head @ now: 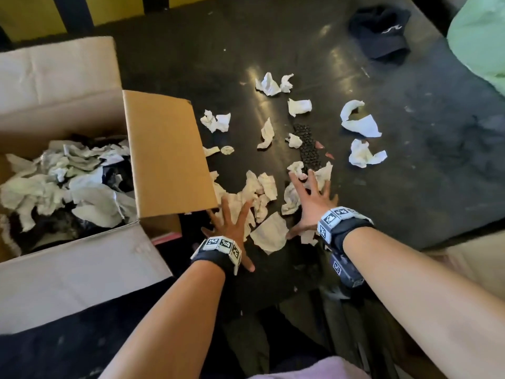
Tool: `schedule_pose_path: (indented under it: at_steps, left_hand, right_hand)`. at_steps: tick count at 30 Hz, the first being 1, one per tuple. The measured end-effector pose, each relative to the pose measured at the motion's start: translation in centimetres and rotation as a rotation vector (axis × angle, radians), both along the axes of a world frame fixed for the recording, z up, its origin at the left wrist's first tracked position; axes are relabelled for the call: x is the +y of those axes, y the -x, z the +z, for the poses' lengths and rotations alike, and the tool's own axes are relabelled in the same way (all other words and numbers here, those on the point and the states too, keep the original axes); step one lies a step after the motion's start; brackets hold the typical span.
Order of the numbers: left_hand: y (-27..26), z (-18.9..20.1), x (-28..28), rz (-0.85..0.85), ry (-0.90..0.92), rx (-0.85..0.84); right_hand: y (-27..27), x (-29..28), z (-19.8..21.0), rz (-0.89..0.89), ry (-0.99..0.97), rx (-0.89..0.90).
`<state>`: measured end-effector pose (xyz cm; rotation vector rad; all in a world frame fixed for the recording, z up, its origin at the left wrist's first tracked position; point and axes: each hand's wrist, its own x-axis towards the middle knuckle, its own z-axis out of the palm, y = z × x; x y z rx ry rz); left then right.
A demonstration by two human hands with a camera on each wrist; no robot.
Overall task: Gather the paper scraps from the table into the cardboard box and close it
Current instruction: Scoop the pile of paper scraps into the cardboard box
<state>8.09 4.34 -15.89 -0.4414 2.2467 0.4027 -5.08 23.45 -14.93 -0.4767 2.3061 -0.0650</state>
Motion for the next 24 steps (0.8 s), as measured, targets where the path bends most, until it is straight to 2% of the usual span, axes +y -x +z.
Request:
schedule_pose_path:
  at_steps: [5,9,12,16,20,24]
  left_hand:
    - [1.7,0.2,0.7,0.080,0.036,0.128]
    - [4.1,1.4,0.9,0.090,0.073,0.147]
    - [5.2,1.3,1.2,0.124,0.054,0.125]
    - [5.8,-0.4,1.6,0.195,0.019,0.161]
    - [5.7,-2.4,2.2,0.177,0.013,0.188]
    - [5.9,-2.6,2.7,0.152,0.048,0.414]
  right_hand:
    - [1.8,-0.9,0.4,0.075,-0.023,0.092]
    - [4.9,-1.0,1.6,0.090,-0.024,0.156]
    - [7.7,-1.1,1.8,0.137,-0.026,0.128]
    - [10.1,-1.7,0.8,0.242,-0.054,0.007]
    - [8.9,-2.0,-0.7,0.272,-0.053,-0.028]
    - [6.4,-1.2,-1.6,0.207,0.118,0.052]
